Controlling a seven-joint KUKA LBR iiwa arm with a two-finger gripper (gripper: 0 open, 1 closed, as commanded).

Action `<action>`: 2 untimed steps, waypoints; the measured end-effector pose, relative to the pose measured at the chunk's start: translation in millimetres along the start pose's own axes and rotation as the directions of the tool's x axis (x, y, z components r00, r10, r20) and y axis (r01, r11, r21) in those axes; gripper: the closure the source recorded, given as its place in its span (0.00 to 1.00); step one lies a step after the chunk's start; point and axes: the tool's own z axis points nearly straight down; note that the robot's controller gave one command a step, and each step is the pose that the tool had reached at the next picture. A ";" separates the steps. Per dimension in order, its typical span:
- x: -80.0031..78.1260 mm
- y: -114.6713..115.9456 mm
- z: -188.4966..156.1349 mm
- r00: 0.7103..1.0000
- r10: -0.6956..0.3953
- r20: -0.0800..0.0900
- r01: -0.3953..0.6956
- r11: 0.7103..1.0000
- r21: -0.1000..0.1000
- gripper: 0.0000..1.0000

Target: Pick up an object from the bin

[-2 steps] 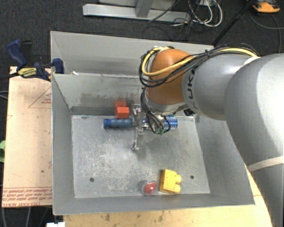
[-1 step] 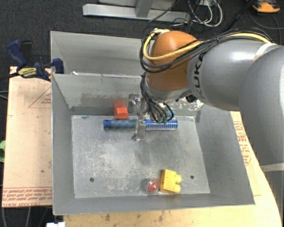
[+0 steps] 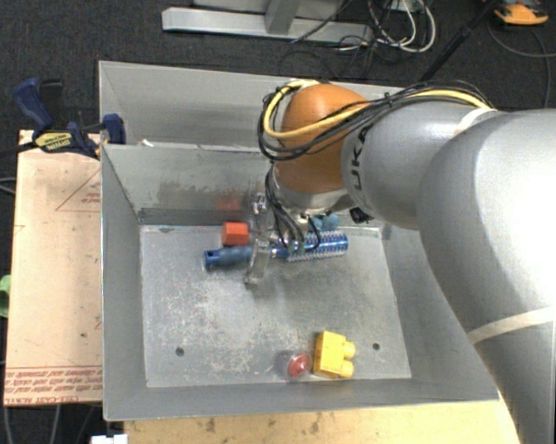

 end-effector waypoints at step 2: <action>7.9 9.9 -179.2 1.000 0.022 0.007 -0.022 1.000 -0.001 1.00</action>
Offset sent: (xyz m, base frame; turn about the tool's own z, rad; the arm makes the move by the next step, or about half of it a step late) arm 0.0000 0.0000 0.0000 0.0000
